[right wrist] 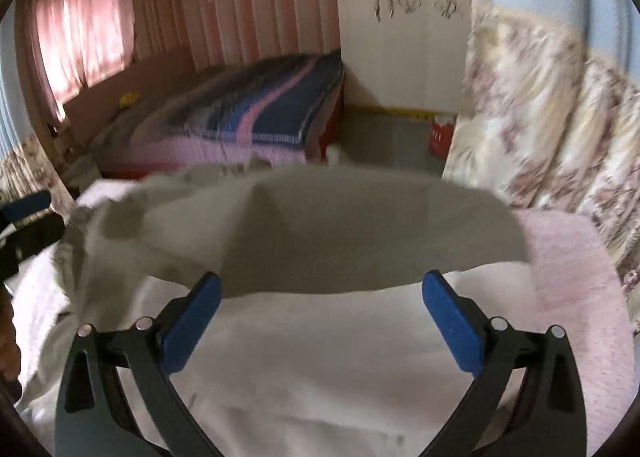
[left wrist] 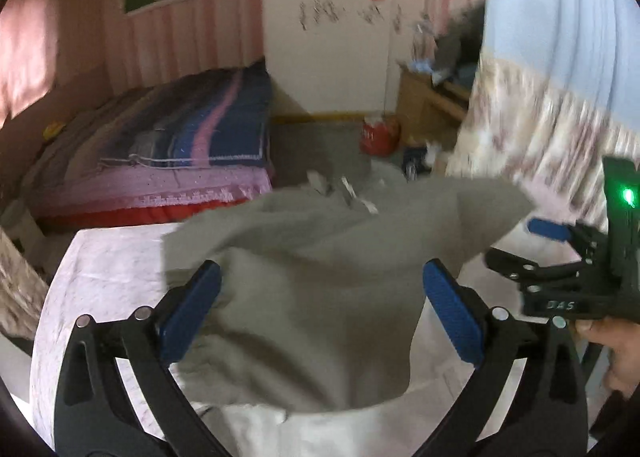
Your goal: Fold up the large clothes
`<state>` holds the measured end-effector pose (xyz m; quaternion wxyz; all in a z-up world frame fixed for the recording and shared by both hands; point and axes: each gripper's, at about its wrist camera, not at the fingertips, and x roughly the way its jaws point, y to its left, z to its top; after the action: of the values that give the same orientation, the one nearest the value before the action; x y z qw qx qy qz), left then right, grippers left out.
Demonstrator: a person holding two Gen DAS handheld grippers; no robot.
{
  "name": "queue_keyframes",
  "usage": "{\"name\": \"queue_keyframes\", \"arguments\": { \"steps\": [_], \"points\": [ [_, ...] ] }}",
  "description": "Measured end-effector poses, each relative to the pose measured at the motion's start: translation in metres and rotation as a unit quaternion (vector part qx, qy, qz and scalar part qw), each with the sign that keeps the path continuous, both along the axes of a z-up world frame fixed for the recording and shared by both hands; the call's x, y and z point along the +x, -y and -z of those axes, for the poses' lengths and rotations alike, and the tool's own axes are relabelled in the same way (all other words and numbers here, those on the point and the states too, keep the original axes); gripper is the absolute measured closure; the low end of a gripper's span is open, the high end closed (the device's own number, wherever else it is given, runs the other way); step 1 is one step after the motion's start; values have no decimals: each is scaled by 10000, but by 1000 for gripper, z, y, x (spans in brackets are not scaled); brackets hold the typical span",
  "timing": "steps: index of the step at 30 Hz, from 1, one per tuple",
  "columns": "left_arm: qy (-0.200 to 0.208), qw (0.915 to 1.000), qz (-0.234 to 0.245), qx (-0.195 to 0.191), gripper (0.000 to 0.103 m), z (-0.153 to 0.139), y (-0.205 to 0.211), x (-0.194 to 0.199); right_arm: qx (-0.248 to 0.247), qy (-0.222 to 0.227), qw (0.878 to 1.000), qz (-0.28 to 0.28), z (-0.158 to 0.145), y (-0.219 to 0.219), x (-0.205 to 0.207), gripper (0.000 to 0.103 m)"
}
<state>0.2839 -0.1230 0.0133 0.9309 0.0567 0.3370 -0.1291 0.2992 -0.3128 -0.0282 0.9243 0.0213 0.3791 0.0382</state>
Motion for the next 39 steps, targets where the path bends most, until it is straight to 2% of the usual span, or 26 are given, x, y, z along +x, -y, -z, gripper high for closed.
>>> {"name": "queue_keyframes", "arguments": {
  "steps": [3, 5, 8, 9, 12, 16, 18, 20, 23, 28, 33, 36, 39],
  "points": [
    [-457, 9973, -282, 510, 3, 44, 9, 31, -366, -242, 9990, 26, 22, -1, 14, 3],
    [-590, 9950, -506, 631, 3, 62, -1, 48, -606, -273, 9978, 67, 31, 6, 19, 3],
    [-663, 9919, -824, 698, 8, 80, -23, 65, -516, -352, 9979, 197, 39, 29, 27, 3],
    [-728, 9918, -811, 663, 13, 86, -28, 68, -546, -345, 9976, 257, 39, 34, 29, 3],
    [-623, 9912, -744, 902, 14, 95, -27, 69, -754, -301, 9946, 641, 36, 53, 31, 3],
    [-636, 9924, -757, 732, 15, 94, -34, 71, 54, -489, 9915, 1207, 44, 99, 27, 3],
    [-638, 9930, -730, 676, 15, 91, -37, 67, 129, -437, 9913, 1233, 39, 105, 18, 3],
    [-796, 9936, -578, 553, 6, 88, -35, 62, 288, -361, 9923, 1152, 33, 110, 4, 3],
    [-665, 9968, -247, 368, 3, 65, -37, 28, 877, -92, 9918, 927, 14, 120, -43, 3],
    [-370, 9992, 118, -30, 3, 17, -65, -58, 839, 177, 9946, 580, -7, 129, -132, 2],
    [48, 9999, -96, 42, 3, -10, -125, -151, 567, 371, 9969, 391, -17, 142, -225, 2],
    [180, 9989, -428, -2, 3, -9, -163, -200, 470, 381, 9965, 570, -12, 158, -281, 2],
    [259, 9975, -655, 12, 3, 0, -185, -247, 387, 302, 9951, 855, -3, 167, -319, 2]
  ]
}}
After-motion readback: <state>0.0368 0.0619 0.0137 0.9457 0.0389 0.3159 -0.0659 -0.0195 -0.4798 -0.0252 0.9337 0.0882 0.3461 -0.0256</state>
